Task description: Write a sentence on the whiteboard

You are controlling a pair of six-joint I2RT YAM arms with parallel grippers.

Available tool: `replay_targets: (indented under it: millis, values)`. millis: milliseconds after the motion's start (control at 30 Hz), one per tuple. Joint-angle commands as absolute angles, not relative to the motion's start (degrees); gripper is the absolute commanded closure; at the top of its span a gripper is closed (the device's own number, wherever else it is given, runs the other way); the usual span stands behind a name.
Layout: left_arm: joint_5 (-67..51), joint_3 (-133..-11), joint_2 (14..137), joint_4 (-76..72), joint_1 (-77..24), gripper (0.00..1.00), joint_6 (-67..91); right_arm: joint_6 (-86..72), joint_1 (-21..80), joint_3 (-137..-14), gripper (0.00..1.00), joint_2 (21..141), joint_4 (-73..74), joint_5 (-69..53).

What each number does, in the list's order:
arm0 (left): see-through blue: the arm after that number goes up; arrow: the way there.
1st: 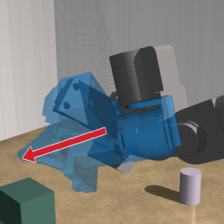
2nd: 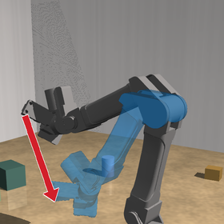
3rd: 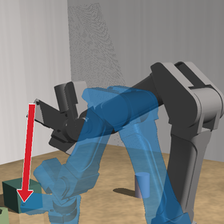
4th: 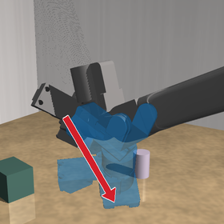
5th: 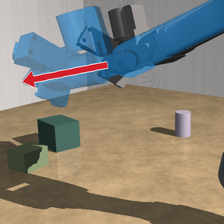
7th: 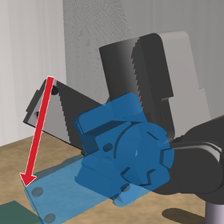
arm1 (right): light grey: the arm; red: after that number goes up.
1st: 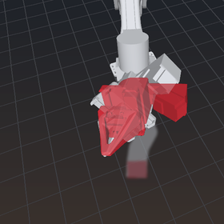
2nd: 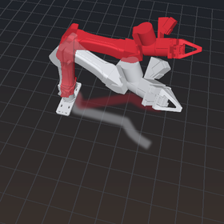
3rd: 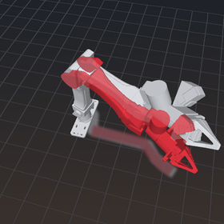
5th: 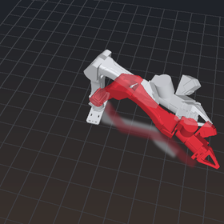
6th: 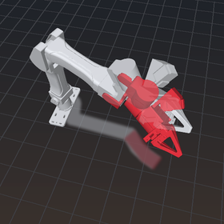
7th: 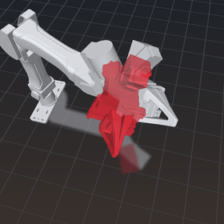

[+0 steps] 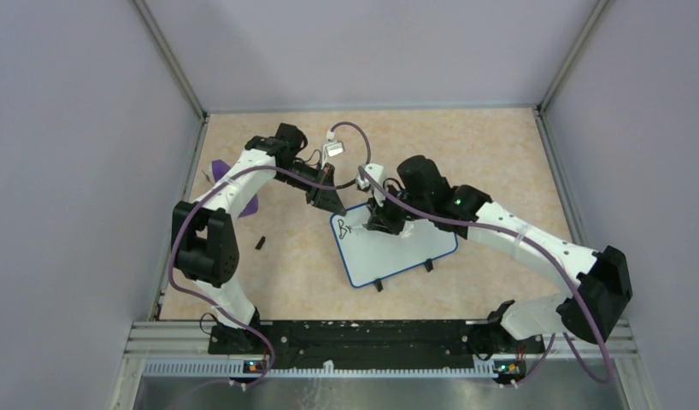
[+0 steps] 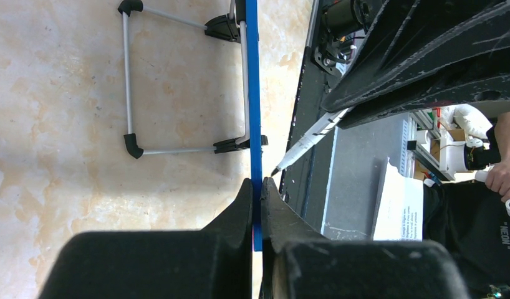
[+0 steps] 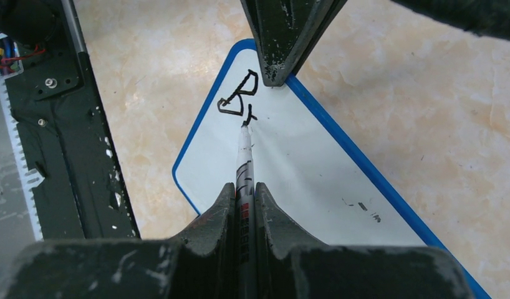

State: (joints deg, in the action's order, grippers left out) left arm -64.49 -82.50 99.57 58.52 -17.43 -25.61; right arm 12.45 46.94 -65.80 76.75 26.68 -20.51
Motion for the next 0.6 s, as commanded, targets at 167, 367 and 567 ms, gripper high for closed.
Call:
replay_targets:
  millis: [167,367,567]
  values:
    - [-62.5,-81.0,98.8,58.0,-19.0,1.00,-27.2,13.8,46.5,-66.1,1.00,73.4,26.4,-19.7]
    - [-62.4,-80.9,98.6,58.0,-19.0,1.00,-27.3,12.8,46.6,-67.6,1.00,75.1,25.5,-17.7]
    - [-62.3,-80.5,98.5,57.8,-19.0,1.00,-27.4,12.8,46.7,-67.4,1.00,76.0,25.3,-17.9]
